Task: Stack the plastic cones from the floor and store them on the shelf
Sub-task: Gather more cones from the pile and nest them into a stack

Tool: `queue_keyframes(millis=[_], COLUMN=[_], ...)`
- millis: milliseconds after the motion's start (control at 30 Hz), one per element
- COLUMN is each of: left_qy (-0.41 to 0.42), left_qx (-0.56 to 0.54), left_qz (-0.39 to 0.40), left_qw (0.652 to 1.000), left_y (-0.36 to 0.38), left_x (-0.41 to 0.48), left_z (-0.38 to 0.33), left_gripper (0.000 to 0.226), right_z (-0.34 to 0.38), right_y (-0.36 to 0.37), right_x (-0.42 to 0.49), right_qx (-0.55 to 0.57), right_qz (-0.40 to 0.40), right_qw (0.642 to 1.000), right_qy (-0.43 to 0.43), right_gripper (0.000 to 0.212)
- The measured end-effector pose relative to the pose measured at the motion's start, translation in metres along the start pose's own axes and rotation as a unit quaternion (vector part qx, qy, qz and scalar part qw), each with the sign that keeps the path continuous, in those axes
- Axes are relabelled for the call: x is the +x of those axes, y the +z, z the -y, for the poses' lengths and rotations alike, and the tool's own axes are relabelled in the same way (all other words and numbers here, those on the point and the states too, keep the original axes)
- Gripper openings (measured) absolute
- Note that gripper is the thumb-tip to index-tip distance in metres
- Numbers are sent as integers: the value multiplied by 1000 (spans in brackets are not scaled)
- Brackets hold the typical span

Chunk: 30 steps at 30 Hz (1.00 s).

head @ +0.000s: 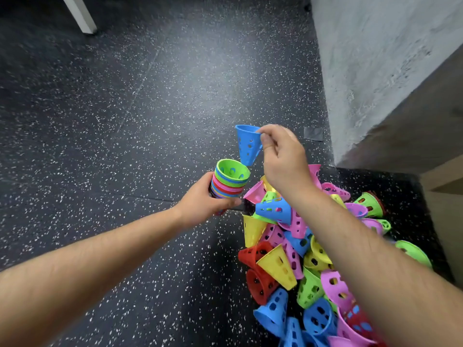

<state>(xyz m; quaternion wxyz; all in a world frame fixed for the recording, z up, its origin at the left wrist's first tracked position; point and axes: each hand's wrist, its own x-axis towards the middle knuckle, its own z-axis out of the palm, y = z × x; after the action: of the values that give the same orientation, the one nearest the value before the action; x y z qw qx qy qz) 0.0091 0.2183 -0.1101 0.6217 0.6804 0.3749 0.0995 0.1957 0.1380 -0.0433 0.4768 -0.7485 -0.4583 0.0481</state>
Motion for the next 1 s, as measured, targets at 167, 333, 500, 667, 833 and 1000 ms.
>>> queue_keyframes(millis=[167,333,500,667,833,1000], left_qy=[19,9,9,10,15,17], left_qx=[-19,-4,14,11,6,10], left_qz=[-13,-33,-48,-68,-70,-76], left_qw=[1000,999,999,998,997,997], left_y=[10,18,33,47,60,69], left_x=[-39,-78,-114,-143,-157,-166], left_z=[-16,-16,-15,-17,-23,-27], left_gripper=[48,55,53,56,59,55], right_z=[24,35,13,-2,-11,-18], right_y=[-2,-26,-46,-54,-47,-48], right_x=[-55,-93,-112,-117,-116,-112], right_qx=[18,1,-181,-343,-394,-395], right_qz=[91,188,134,172,154,177], right_qw=[996,981,972,917,898,897], right_qy=[1,45,65,112,122,91], right_gripper=[16,23,31,59,60,42])
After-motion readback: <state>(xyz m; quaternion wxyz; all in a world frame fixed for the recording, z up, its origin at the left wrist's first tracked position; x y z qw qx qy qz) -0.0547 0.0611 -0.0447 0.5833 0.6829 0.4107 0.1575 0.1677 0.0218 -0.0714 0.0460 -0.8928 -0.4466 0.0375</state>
